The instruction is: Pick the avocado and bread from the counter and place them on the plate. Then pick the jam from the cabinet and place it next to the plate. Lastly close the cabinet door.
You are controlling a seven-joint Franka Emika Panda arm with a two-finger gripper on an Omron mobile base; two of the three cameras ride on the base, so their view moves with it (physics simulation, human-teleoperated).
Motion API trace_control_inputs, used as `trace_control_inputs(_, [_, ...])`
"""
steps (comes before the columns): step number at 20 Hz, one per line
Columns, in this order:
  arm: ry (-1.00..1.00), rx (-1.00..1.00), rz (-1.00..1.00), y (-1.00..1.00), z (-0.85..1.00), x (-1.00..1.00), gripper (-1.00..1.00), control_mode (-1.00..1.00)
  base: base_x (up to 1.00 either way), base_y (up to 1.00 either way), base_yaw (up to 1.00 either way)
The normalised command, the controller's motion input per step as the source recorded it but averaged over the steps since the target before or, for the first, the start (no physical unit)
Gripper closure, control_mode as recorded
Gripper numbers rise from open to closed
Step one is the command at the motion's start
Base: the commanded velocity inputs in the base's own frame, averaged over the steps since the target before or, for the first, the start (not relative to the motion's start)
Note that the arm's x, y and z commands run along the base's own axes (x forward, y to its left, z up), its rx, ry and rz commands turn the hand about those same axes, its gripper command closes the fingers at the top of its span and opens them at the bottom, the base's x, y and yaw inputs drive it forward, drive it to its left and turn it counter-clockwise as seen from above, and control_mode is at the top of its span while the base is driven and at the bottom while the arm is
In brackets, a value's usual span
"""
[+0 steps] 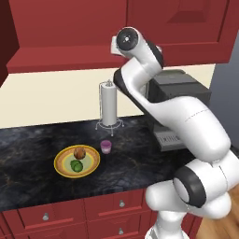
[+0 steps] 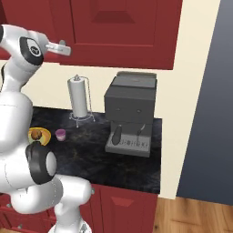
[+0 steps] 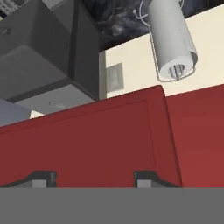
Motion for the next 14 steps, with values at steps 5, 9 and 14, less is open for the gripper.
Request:
trace_control_inputs(5, [0.00, 0.00, 0.25, 0.16, 0.00, -0.50, -1.00, -1.00, 0.00, 0.00, 0.00])
trace_control_inputs(9, [-0.01, 0.00, 0.31, 0.10, 0.00, -0.48, -1.00, -1.00, 0.00, 0.00, 0.00])
trace_control_inputs(14, [-0.08, -0.03, 0.23, 0.00, 0.00, -0.56, -1.00, -1.00, 0.00, 0.00, 0.00])
